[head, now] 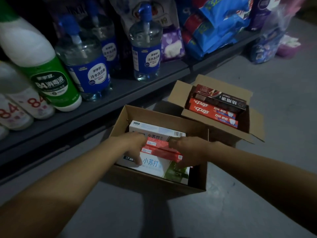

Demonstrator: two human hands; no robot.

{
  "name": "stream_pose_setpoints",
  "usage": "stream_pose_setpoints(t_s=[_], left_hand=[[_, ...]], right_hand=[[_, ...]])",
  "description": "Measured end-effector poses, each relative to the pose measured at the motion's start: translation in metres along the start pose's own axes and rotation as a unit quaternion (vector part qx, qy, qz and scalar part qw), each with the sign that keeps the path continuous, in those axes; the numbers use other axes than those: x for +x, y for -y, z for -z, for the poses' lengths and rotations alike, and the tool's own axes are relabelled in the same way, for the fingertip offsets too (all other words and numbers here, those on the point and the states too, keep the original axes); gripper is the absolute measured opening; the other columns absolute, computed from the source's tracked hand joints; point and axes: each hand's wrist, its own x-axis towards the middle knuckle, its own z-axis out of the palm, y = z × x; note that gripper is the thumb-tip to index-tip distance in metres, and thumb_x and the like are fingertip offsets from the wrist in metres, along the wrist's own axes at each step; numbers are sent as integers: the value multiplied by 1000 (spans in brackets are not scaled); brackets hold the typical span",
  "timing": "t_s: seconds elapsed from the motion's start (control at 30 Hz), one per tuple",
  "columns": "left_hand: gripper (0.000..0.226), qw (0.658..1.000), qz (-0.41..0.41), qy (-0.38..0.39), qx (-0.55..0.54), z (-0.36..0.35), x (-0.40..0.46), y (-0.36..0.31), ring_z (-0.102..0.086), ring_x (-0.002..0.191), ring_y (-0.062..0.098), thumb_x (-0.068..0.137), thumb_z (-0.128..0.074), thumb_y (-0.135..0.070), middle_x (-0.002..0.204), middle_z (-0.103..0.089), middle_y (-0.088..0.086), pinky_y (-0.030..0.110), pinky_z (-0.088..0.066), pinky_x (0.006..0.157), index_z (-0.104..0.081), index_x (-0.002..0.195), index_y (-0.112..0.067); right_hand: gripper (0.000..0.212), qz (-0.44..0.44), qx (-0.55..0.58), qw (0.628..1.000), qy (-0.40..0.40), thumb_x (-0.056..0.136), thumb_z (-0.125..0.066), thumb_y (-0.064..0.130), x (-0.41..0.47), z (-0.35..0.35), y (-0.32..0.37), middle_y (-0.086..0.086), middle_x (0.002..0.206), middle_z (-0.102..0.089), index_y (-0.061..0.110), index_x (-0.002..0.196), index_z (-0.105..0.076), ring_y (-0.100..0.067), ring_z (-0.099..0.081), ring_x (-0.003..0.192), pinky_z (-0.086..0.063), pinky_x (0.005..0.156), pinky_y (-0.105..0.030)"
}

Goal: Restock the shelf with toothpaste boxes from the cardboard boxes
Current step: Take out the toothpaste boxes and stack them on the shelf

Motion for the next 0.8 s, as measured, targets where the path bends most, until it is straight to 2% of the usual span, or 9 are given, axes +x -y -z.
stream_pose_setpoints(t_s=[0.13, 0.3, 0.47, 0.7, 0.8], left_hand=[[38, 998, 31, 43, -19, -6, 2, 12, -58, 102, 14, 79, -75, -29, 113, -62, -5, 30, -49, 89, -62, 114, -23], [39, 997, 53, 57, -25, -7, 6, 20, -58, 103, 14, 81, -72, -33, 117, -60, -4, 32, -50, 91, -60, 117, -23], [40, 995, 56, 78, -25, -6, 7, 23, -57, 105, 15, 81, -72, -26, 118, -59, -3, 35, -49, 94, -58, 119, -22], [29, 995, 44, 71, -46, -8, 6, 26, -56, 101, 13, 81, -72, -21, 109, -59, -4, 26, -46, 80, -56, 105, -22], [31, 996, 43, 66, -50, -6, 6, 28, -55, 102, 14, 79, -72, -19, 111, -57, -5, 28, -47, 84, -53, 103, -24]], right_hand=[[64, -6, 9, 999, 34, 85, -67, 37, 4, -9, 6, -6, 130, -53, 18, 139, -36, -22, -55, 112, -49, 86, -30], [59, -6, 28, 998, 57, 86, -66, 36, 7, -12, 7, -3, 133, -52, 20, 137, -40, -21, -53, 117, -43, 85, -27], [56, -8, 29, 997, 65, 86, -66, 37, 8, -15, 8, -2, 131, -54, 21, 134, -43, -18, -54, 115, -45, 88, -27], [60, 6, 42, 996, 80, 88, -63, 33, 8, -19, 6, 1, 135, -52, 27, 142, -38, -18, -51, 122, -44, 98, -33], [60, 8, 43, 996, 81, 88, -63, 32, 8, -20, 4, 1, 134, -52, 27, 142, -38, -18, -51, 121, -42, 96, -31]])
